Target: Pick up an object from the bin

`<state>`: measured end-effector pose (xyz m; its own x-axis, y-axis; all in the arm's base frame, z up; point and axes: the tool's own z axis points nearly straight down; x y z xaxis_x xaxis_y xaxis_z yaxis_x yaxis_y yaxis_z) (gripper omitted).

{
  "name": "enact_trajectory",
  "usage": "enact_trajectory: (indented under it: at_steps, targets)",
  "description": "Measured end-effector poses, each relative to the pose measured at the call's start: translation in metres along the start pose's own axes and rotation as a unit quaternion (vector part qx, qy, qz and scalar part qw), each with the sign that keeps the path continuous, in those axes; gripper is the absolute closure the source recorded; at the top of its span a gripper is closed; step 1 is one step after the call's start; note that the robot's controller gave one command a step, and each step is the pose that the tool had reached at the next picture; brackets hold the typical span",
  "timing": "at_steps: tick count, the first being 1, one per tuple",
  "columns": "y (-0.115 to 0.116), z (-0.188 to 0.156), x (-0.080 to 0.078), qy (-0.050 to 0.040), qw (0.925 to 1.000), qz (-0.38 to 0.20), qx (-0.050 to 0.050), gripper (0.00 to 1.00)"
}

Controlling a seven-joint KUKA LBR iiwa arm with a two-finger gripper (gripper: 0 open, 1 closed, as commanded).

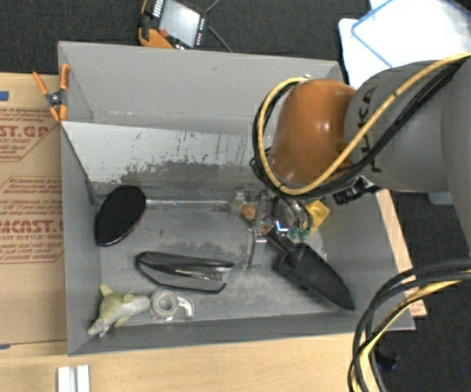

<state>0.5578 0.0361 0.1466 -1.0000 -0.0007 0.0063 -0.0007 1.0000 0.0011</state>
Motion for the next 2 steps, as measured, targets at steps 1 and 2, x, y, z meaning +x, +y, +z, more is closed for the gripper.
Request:
enact_trajectory:
  at_steps: [1, 2]
  targets:
    - [0.000, -0.005, -0.002, -0.0040, 1.0000, 0.000, 0.000, 0.00]
    - [0.063, 0.076, 0.023, -0.0009, 0.9969, 0.079, -0.001, 0.00]
